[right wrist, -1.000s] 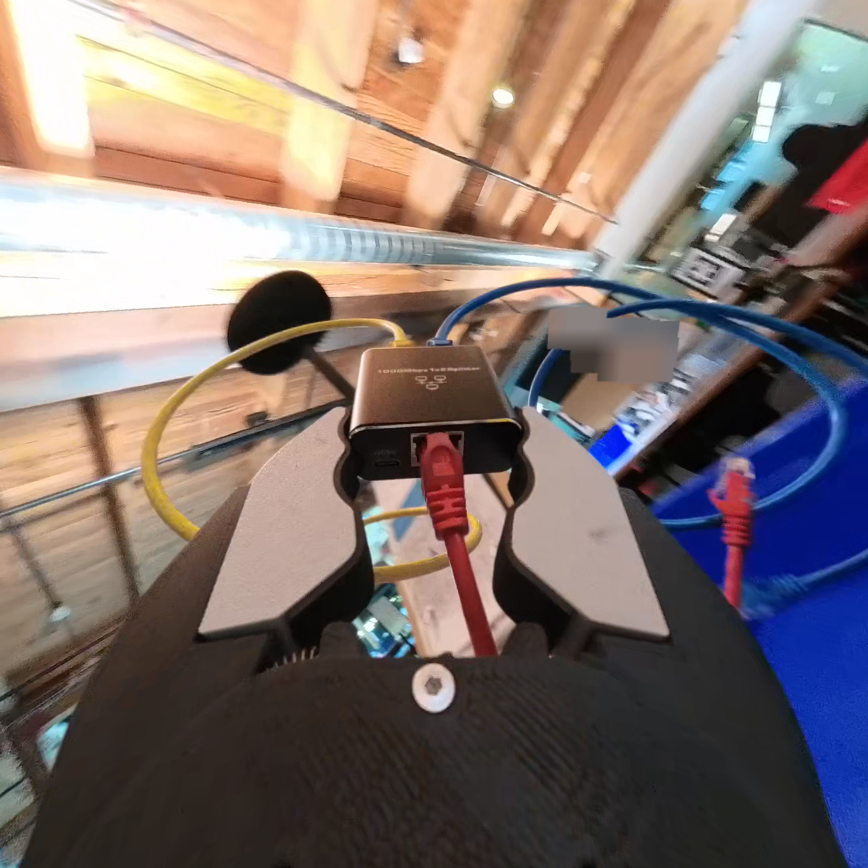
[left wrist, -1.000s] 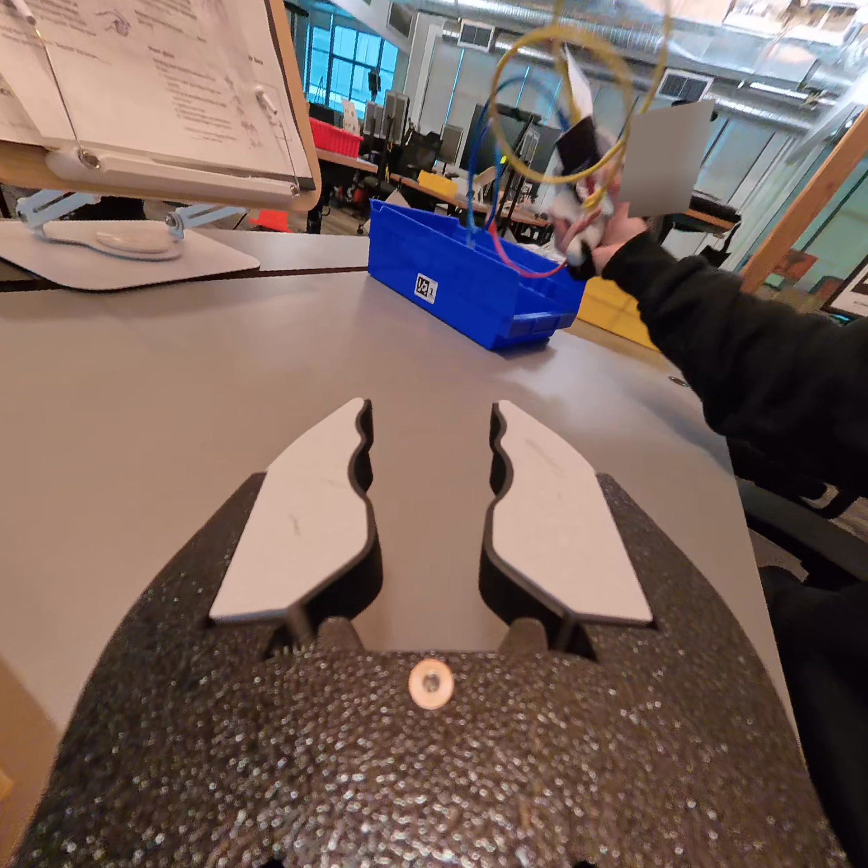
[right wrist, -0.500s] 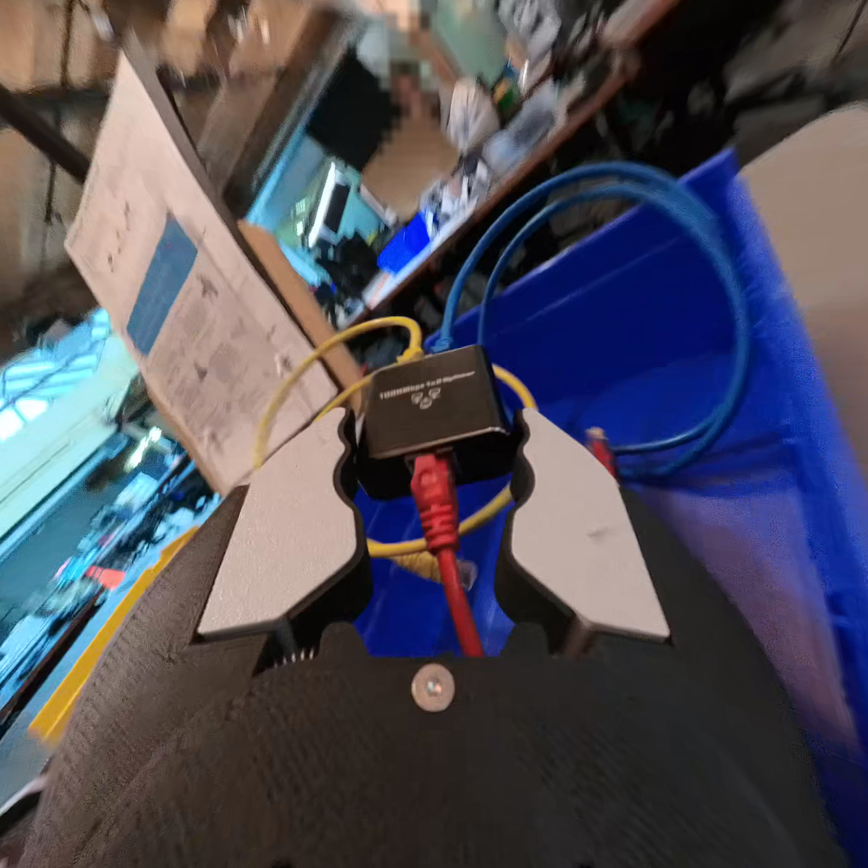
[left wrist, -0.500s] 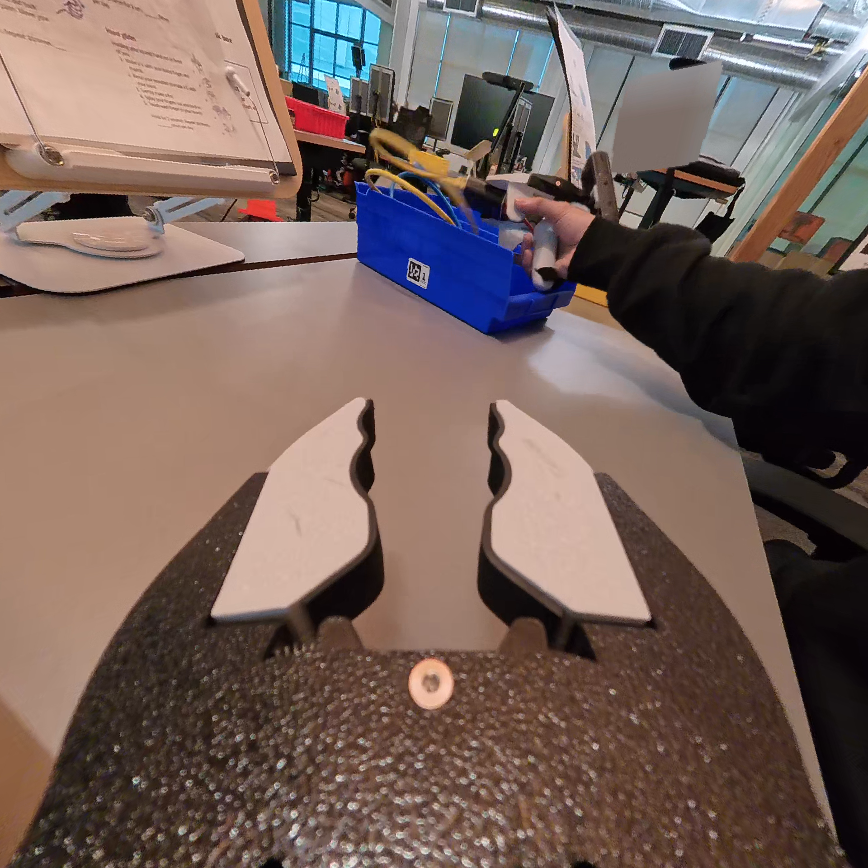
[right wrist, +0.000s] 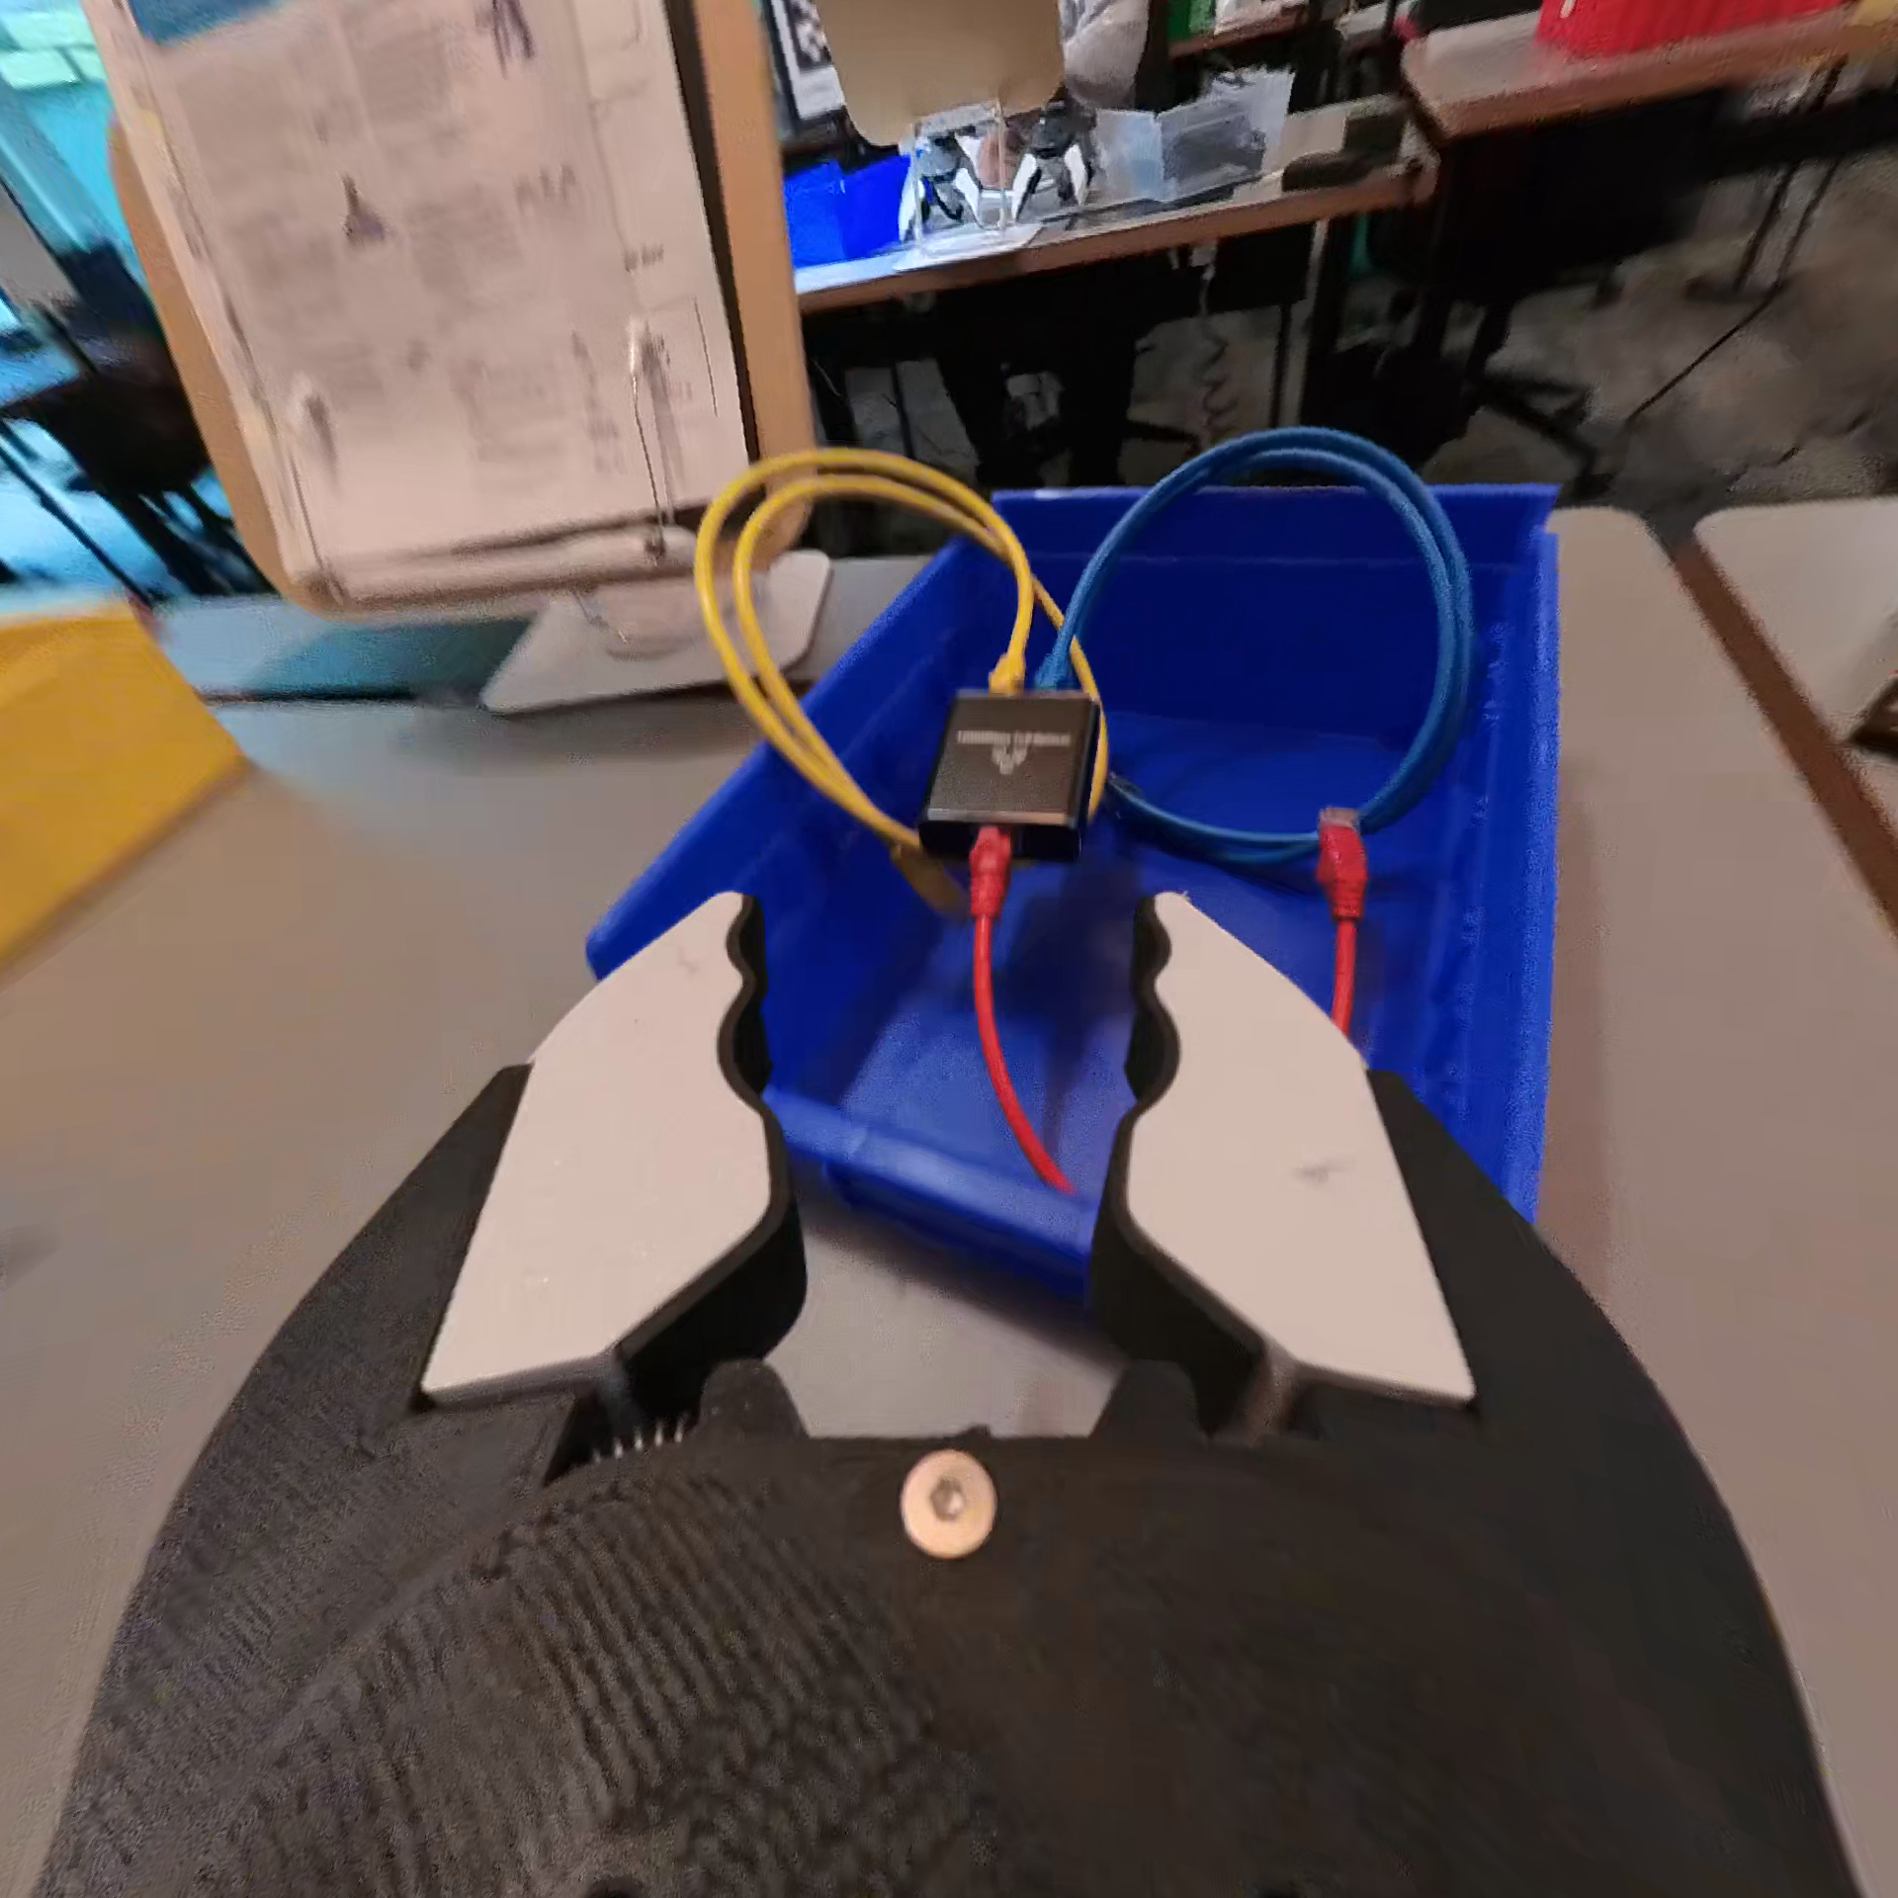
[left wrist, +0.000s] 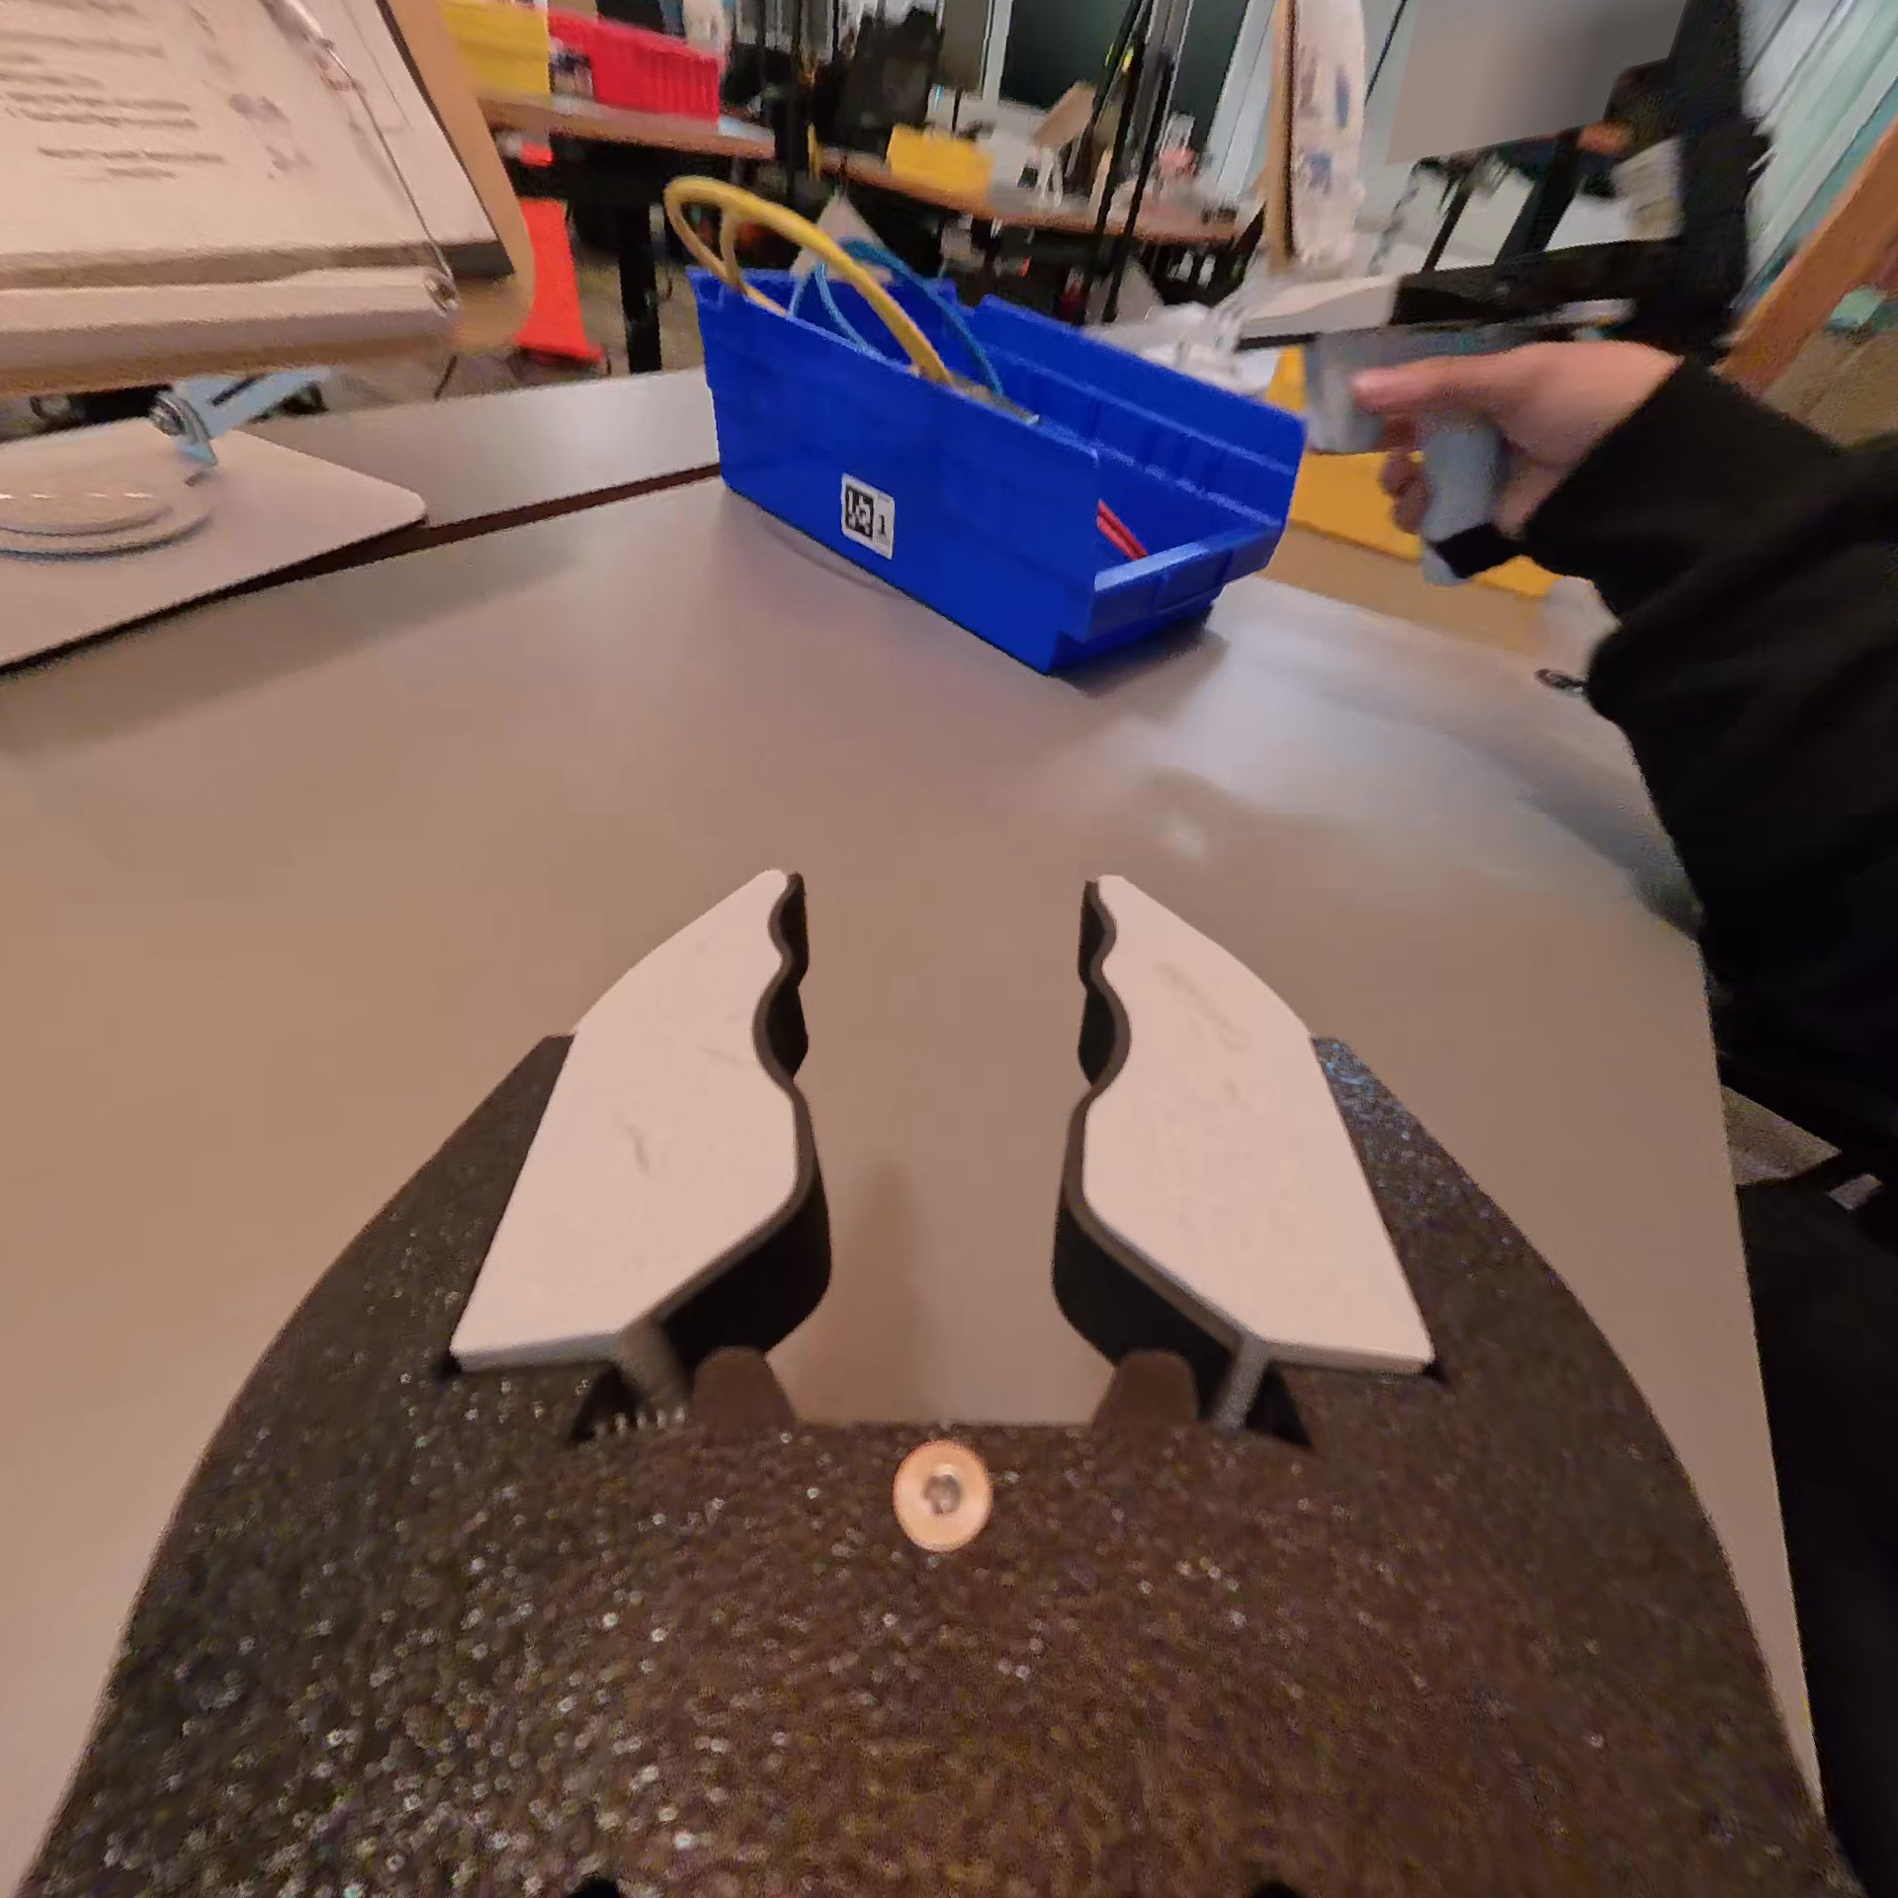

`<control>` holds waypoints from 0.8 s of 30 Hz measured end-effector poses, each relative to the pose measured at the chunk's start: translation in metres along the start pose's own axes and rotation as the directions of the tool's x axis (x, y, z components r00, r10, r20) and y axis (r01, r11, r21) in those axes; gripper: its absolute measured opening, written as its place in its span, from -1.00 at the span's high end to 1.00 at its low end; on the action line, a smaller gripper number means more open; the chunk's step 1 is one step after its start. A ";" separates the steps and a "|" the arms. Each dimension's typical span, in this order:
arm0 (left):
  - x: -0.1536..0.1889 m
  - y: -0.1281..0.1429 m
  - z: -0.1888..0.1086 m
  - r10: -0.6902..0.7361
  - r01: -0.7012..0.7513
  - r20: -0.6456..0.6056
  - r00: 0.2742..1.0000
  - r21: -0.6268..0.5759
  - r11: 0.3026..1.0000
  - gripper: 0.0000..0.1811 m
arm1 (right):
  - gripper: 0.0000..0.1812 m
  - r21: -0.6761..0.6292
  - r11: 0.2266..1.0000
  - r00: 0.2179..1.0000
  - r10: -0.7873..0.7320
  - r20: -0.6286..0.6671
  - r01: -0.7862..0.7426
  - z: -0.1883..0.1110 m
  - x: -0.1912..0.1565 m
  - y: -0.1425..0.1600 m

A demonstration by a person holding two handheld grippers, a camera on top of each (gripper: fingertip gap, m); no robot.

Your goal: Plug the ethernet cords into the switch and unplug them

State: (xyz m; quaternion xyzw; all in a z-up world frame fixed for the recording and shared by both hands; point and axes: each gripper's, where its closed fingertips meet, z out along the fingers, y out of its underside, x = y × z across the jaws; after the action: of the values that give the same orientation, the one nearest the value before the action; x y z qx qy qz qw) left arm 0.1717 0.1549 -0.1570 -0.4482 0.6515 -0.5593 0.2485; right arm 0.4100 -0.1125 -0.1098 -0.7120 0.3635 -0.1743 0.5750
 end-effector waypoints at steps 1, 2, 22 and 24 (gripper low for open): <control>0.004 -0.001 0.014 0.006 -0.006 0.009 1.000 -0.039 0.999 0.34 | 0.21 0.002 0.999 0.998 -0.055 -0.027 0.055 -0.007 -0.006 0.008; 0.009 -0.001 0.030 0.014 -0.013 0.017 1.000 -0.085 0.996 0.27 | 0.14 0.022 0.996 0.994 -0.090 -0.061 0.091 -0.013 -0.010 0.014; 0.029 -0.038 0.292 -0.071 0.111 0.230 0.971 -0.167 0.980 0.14 | -0.08 0.076 0.995 0.964 -0.041 -0.262 0.063 -0.037 0.015 0.027; 0.023 -0.035 0.292 -0.007 0.056 0.259 0.966 -0.182 0.982 0.42 | -0.09 0.071 0.993 0.960 -0.071 -0.270 0.093 -0.038 0.012 0.025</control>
State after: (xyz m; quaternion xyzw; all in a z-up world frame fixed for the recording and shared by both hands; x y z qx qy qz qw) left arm 0.4126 -0.0115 -0.1924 -0.5488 0.6562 -0.4366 0.2786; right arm 0.3853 -0.1492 -0.1254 -0.6718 0.4003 -0.3075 0.5421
